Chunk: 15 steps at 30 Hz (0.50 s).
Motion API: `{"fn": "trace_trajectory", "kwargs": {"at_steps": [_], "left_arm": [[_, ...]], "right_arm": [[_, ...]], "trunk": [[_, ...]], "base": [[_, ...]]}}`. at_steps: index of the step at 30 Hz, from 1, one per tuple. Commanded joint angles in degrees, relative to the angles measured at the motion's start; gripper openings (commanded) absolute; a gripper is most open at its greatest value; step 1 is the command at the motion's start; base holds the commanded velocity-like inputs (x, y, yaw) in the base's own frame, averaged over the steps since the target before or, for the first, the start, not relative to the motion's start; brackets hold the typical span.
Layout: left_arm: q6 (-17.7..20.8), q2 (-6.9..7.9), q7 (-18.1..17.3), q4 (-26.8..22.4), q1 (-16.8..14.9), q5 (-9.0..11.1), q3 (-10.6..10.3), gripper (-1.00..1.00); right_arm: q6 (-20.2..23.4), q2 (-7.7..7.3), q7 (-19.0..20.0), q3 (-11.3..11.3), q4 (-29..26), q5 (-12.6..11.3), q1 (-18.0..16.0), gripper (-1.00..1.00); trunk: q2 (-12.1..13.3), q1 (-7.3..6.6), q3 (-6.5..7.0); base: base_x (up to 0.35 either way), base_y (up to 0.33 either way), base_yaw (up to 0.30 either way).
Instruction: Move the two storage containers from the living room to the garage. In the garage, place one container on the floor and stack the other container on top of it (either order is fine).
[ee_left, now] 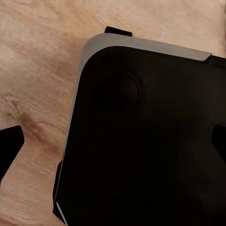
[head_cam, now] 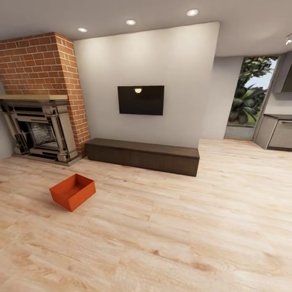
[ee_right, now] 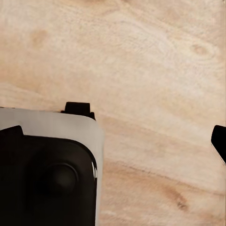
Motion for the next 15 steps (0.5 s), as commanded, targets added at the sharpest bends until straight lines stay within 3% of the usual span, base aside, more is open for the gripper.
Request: {"fn": "trace_trajectory", "kwargs": {"at_steps": [1, 15], "left_arm": [[-0.10, -0.01, 0.09, -0.03, -0.01, 0.21, 0.01, 1.00], [-0.02, -0.01, 0.09, -0.07, -0.01, 0.17, -0.02, 1.00]], "right_arm": [[-0.24, -0.01, -0.02, 0.51, 0.15, -0.46, -0.06, 1.00], [-0.36, -0.04, -0.08, 0.27, 0.14, -0.56, -0.06, 1.00]], "trunk": [[-0.02, 0.03, -0.05], [-0.02, 0.03, -0.05]], "base": [[0.322, 0.000, 0.000], [0.322, 0.000, 0.000]]}}
